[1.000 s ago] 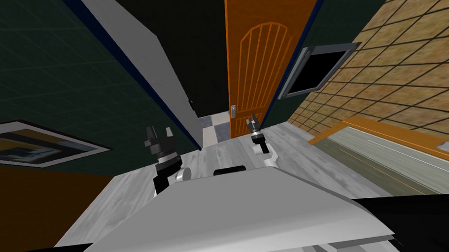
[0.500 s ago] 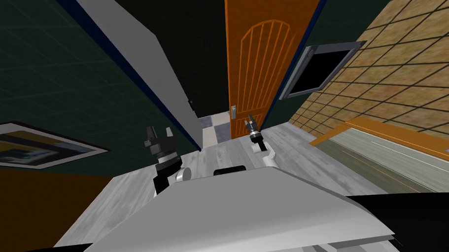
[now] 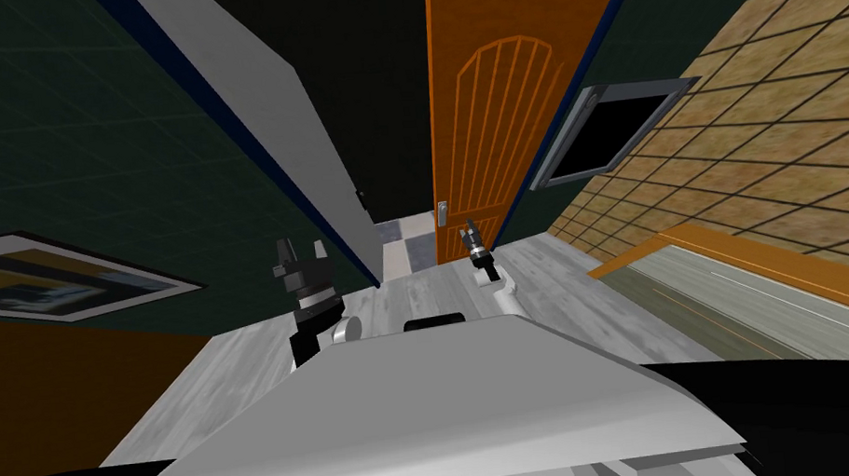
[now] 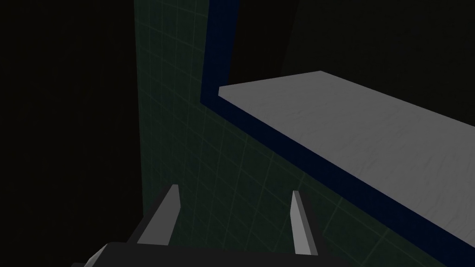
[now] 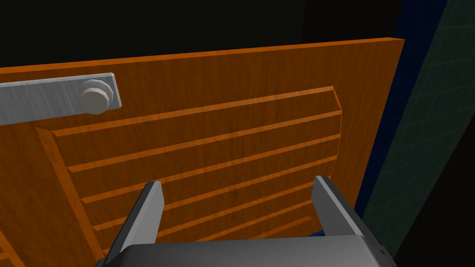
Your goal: Push the door open
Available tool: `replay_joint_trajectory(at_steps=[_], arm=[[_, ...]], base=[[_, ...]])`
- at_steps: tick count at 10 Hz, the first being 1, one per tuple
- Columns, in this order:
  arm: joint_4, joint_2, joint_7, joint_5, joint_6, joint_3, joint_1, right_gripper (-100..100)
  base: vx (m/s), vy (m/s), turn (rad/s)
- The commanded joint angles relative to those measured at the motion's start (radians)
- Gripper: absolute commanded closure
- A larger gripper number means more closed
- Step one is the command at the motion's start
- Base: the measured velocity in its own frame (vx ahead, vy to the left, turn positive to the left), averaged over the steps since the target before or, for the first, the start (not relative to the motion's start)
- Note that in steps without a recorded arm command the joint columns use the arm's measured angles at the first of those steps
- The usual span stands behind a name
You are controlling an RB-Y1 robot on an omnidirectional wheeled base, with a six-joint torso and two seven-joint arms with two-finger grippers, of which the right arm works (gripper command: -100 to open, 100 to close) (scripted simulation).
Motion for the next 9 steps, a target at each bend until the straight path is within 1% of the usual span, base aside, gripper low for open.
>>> replay_joint_trajectory(at_steps=[1, 2, 3, 5, 6, 7, 8, 9], arm=[[0.042, -0.008, -0.009, 0.004, 0.004, -0.001, -0.017, -100], [0.074, -0.014, -0.018, 0.011, 0.005, -0.001, -0.043, -100], [0.091, -0.014, -0.018, 0.011, 0.005, -0.001, -0.043, -100], [0.162, -0.028, -0.034, 0.026, 0.006, -0.003, -0.095, -100], [0.185, -0.028, -0.034, 0.026, 0.006, -0.003, -0.095, -100], [0.225, -0.034, -0.043, 0.033, 0.006, -0.003, -0.121, -100], [0.231, -0.034, -0.043, 0.033, 0.006, -0.003, -0.121, -100], [0.274, -0.040, -0.051, 0.040, 0.007, -0.004, -0.146, -100]], base=[[0.064, -0.014, 0.010], [0.057, -0.019, 0.008], [0.044, -0.015, 0.008], [0.070, -0.018, 0.013], [0.061, -0.014, 0.008], [0.051, -0.015, 0.006], [0.042, -0.008, 0.007], [0.049, -0.018, 0.008]])
